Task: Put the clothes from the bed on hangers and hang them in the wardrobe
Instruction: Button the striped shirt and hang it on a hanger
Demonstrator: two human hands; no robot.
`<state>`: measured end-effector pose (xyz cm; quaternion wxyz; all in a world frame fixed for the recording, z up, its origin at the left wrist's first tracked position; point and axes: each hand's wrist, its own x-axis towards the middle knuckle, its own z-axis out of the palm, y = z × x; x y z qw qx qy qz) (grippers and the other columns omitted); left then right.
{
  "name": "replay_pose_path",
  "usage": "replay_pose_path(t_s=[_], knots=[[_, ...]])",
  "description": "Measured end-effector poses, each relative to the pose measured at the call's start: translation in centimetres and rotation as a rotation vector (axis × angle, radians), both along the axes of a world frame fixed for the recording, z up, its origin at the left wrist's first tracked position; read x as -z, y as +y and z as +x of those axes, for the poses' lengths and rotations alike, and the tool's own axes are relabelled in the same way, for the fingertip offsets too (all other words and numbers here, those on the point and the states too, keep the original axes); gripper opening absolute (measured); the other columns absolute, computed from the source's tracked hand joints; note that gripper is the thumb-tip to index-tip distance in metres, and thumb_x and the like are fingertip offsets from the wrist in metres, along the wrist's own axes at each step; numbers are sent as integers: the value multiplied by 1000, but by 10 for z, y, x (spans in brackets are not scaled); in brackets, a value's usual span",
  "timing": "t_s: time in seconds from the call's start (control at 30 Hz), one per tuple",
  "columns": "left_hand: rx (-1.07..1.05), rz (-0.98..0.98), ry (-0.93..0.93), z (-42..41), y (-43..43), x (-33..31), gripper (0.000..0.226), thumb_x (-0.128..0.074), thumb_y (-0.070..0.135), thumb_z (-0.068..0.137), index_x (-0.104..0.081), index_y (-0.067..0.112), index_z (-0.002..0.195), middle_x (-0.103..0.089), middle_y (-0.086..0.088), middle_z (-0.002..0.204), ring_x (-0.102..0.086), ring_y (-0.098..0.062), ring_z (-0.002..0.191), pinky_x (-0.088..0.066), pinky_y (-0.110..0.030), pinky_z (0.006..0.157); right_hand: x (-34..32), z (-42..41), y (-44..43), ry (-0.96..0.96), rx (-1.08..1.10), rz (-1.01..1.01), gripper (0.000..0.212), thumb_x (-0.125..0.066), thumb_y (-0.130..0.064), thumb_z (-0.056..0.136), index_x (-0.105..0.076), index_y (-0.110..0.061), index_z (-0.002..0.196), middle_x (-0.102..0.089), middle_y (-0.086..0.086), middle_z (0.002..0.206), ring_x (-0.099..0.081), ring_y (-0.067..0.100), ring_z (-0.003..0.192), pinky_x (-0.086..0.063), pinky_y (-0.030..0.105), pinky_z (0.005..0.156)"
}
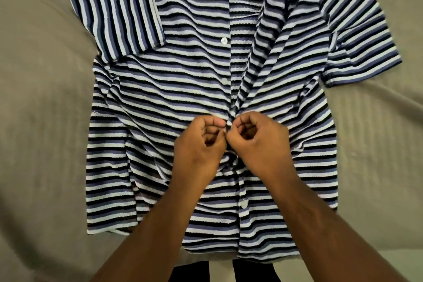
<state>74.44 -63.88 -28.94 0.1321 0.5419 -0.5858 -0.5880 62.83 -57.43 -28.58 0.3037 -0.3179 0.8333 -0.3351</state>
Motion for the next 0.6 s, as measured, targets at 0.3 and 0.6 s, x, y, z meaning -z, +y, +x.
replay_pose_path(t_s=[0.3, 0.6], knots=[[-1, -276, -92, -11, -10, -21, 1, -64, 27, 95, -65, 28, 95, -69, 11, 80, -66, 0, 73, -52, -13, 63, -21, -10, -5, -70, 164, -40, 8, -70, -32, 93, -71, -26, 88, -69, -11, 71, -65, -1, 63, -46, 9, 55], [218, -499, -276, -51, -53, 1, 19, -64, 17, 96, -64, 19, 115, -51, 0, 120, -58, -12, 92, -55, -29, 85, -11, -28, -57, 23, 166, 40, 15, -75, -31, 90, -65, -19, 90, -66, -8, 71, -64, 4, 58, -51, 14, 51]])
